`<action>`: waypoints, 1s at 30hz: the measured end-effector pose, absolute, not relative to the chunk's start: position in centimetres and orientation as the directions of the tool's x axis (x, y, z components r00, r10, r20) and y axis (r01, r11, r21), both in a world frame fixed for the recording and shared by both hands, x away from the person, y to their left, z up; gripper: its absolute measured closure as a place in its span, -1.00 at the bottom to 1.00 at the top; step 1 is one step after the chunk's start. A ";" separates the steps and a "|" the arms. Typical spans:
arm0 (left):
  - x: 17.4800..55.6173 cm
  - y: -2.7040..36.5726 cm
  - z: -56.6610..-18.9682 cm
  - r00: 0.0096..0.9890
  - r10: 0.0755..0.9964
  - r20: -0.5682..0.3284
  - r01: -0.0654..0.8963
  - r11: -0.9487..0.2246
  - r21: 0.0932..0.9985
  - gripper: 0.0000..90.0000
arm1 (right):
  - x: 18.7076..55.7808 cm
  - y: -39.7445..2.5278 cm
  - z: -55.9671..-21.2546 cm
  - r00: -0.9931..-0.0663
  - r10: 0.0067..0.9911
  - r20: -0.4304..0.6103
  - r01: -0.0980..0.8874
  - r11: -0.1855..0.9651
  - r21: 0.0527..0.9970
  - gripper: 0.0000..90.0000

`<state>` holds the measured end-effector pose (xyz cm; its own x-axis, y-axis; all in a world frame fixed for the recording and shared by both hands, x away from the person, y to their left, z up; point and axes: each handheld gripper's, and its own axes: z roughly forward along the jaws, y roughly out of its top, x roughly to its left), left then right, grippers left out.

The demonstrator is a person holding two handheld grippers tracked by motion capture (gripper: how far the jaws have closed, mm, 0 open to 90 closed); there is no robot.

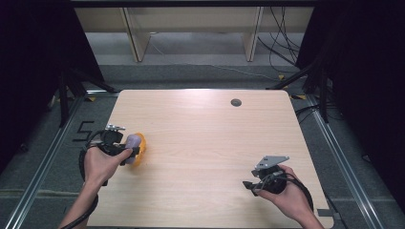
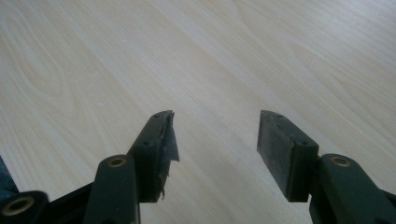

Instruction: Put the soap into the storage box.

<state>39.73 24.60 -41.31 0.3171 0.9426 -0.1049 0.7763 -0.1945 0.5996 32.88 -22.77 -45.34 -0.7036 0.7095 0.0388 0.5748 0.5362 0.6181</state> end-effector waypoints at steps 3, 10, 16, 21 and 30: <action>40.1 24.7 -41.4 0.313 0.945 -0.093 0.781 -0.201 0.591 0.09 | 32.9 -22.8 -45.3 -0.705 0.708 0.039 0.574 0.537 0.619 0.03; 41.1 24.8 -41.5 0.305 0.949 -0.083 0.791 -0.204 0.576 0.09 | 32.8 -22.7 -45.3 -0.694 0.718 0.051 0.589 0.526 0.613 0.03; 41.8 24.7 -41.6 0.295 0.952 -0.078 0.792 -0.198 0.577 0.09 | 32.8 -22.8 -45.3 -0.692 0.721 0.050 0.591 0.525 0.612 0.02; 42.2 24.8 -41.9 0.290 0.954 -0.079 0.795 -0.194 0.575 0.09 | 32.7 -22.9 -45.1 -0.693 0.718 0.057 0.599 0.531 0.600 0.03; 42.9 24.9 -42.5 0.265 0.962 -0.068 0.801 -0.181 0.571 0.09 | 32.8 -22.8 -45.3 -0.707 0.706 0.041 0.570 0.534 0.625 0.02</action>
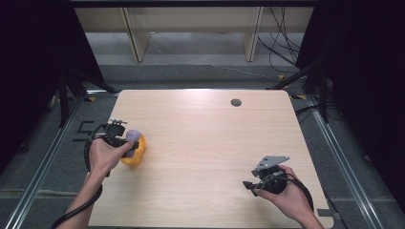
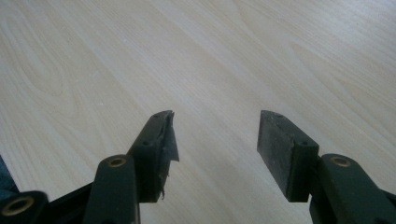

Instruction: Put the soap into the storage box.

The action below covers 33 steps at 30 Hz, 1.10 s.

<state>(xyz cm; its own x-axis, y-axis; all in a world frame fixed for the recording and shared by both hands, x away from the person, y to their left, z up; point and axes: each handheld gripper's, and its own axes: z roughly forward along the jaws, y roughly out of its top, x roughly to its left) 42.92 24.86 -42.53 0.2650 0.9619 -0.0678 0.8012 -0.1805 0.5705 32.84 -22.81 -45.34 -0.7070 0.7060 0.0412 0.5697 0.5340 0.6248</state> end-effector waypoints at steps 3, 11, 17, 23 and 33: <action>43.2 25.0 -42.6 0.284 0.957 -0.066 0.806 -0.201 0.557 0.09 | 32.9 -22.8 -45.4 -0.708 0.706 0.039 0.569 0.536 0.624 0.02; 43.9 25.0 -43.3 0.294 0.954 -0.058 0.824 -0.222 0.522 0.09 | 32.9 -22.9 -45.3 -0.712 0.701 0.045 0.575 0.546 0.609 0.02; 44.3 25.1 -43.8 0.286 0.958 -0.035 0.824 -0.227 0.519 0.09 | 32.9 -22.8 -45.3 -0.711 0.701 0.045 0.575 0.544 0.611 0.02; 44.5 25.1 -44.2 0.288 0.956 -0.051 0.835 -0.224 0.503 0.09 | 32.8 -22.8 -45.3 -0.710 0.702 0.053 0.580 0.541 0.609 0.02; 44.8 25.0 -45.0 0.291 0.955 -0.054 0.847 -0.231 0.479 0.08 | 32.9 -22.9 -45.4 -0.713 0.700 0.045 0.575 0.546 0.609 0.01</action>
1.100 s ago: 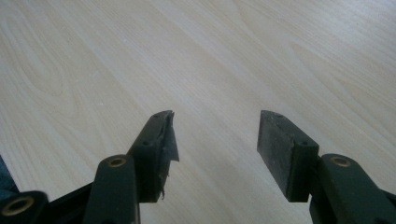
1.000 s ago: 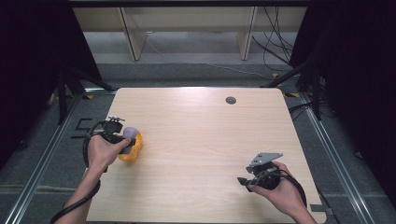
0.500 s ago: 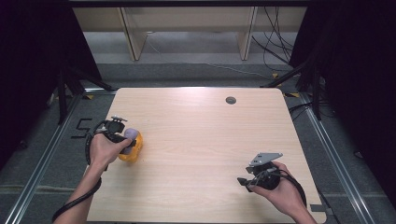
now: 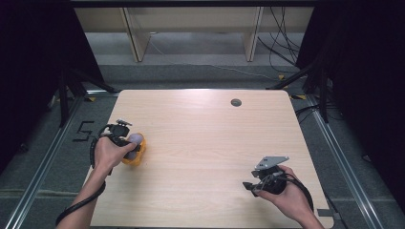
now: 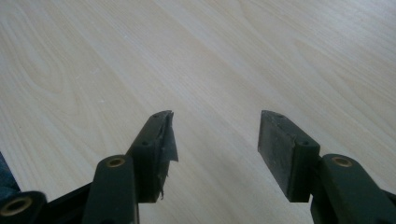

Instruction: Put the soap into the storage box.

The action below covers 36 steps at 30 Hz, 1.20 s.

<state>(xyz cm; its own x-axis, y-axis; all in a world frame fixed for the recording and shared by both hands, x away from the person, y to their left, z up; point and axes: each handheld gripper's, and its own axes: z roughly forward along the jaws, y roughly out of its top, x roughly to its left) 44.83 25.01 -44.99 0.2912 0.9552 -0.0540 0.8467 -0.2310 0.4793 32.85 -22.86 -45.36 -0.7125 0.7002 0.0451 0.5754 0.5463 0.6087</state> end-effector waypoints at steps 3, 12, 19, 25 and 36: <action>44.9 25.1 -45.1 0.290 0.956 -0.048 0.850 -0.234 0.473 0.08 | 32.9 -22.8 -45.4 -0.712 0.701 0.044 0.576 0.546 0.609 0.01; 44.7 25.4 -44.5 0.299 0.952 -0.065 0.820 -0.222 0.527 -0.09 | 32.9 -22.8 -45.4 -0.714 0.699 0.044 0.575 0.549 0.607 0.01; 43.4 26.0 -43.0 0.301 0.951 -0.074 0.791 -0.206 0.576 -0.09 | 32.9 -22.8 -45.4 -0.714 0.699 0.042 0.574 0.550 0.607 0.01; 41.3 26.7 -42.3 0.302 0.950 -0.083 0.756 -0.186 0.627 -0.10 | 32.9 -22.8 -45.4 -0.714 0.699 0.043 0.575 0.549 0.607 0.01; 36.2 26.7 -42.8 0.337 0.939 -0.067 0.691 -0.199 0.695 -0.09 | 32.8 -22.6 -45.5 -0.713 0.699 0.057 0.577 0.538 0.614 0.00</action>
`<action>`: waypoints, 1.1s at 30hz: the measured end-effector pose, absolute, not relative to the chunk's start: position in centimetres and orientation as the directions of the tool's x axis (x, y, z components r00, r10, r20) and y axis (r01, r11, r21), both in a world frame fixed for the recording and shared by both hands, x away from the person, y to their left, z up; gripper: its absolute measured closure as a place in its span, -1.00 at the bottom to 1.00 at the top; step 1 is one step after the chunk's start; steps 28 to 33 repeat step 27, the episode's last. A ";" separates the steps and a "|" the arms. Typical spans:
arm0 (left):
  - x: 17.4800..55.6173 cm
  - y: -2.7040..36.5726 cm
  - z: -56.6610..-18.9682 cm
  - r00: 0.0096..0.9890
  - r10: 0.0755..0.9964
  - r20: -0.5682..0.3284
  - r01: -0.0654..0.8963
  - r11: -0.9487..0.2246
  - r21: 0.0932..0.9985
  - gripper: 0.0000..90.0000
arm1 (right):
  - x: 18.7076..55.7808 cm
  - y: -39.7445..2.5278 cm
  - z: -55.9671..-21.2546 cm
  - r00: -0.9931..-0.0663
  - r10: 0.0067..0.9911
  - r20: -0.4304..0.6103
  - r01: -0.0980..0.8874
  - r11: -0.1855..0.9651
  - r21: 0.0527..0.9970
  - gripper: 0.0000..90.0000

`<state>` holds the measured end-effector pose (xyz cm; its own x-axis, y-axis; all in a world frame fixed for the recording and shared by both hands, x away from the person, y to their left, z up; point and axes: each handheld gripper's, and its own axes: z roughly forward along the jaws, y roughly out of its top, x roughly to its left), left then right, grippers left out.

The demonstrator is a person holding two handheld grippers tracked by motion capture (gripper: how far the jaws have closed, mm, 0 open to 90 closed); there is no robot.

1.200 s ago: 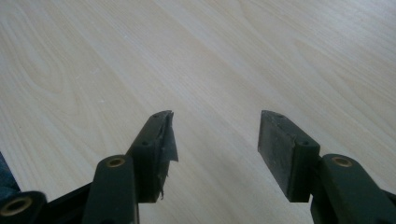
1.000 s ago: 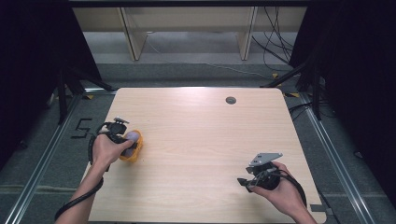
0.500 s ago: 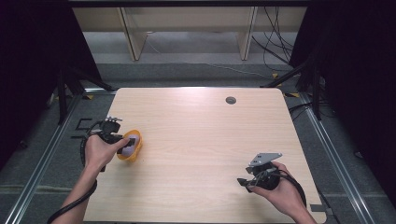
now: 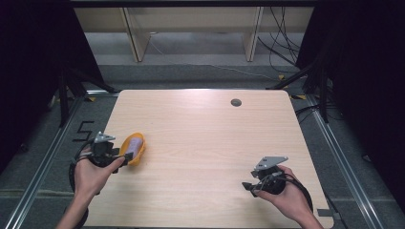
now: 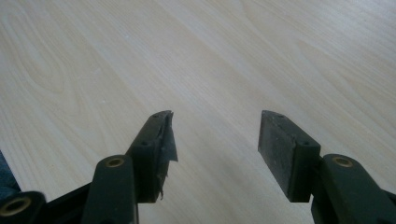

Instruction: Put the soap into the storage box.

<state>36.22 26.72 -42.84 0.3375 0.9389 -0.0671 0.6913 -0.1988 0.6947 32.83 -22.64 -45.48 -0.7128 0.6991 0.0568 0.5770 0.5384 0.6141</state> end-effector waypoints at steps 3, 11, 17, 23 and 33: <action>35.5 26.8 -43.2 0.338 0.939 -0.065 0.689 -0.200 0.696 -0.09 | 32.9 -22.7 -45.6 -0.713 0.700 0.039 0.568 0.544 0.618 0.00; 32.3 26.7 -46.0 0.329 0.941 -0.077 0.680 -0.179 0.711 -0.08 | 32.9 -22.7 -45.6 -0.699 0.714 0.039 0.584 0.539 0.607 0.00; 30.5 26.6 -48.3 0.316 0.939 -0.133 0.642 -0.108 0.759 -0.02 | 32.9 -22.8 -45.6 -0.719 0.694 0.041 0.568 0.553 0.609 0.00; 30.0 27.2 -48.9 0.301 0.934 -0.195 0.637 -0.045 0.770 -0.01 | 32.8 -22.6 -45.8 -0.718 0.695 0.049 0.572 0.548 0.610 0.01; 30.1 27.0 -49.3 0.315 0.922 -0.224 0.642 -0.034 0.766 0.00 | 32.9 -22.5 -46.0 -0.720 0.693 0.040 0.563 0.549 0.618 0.01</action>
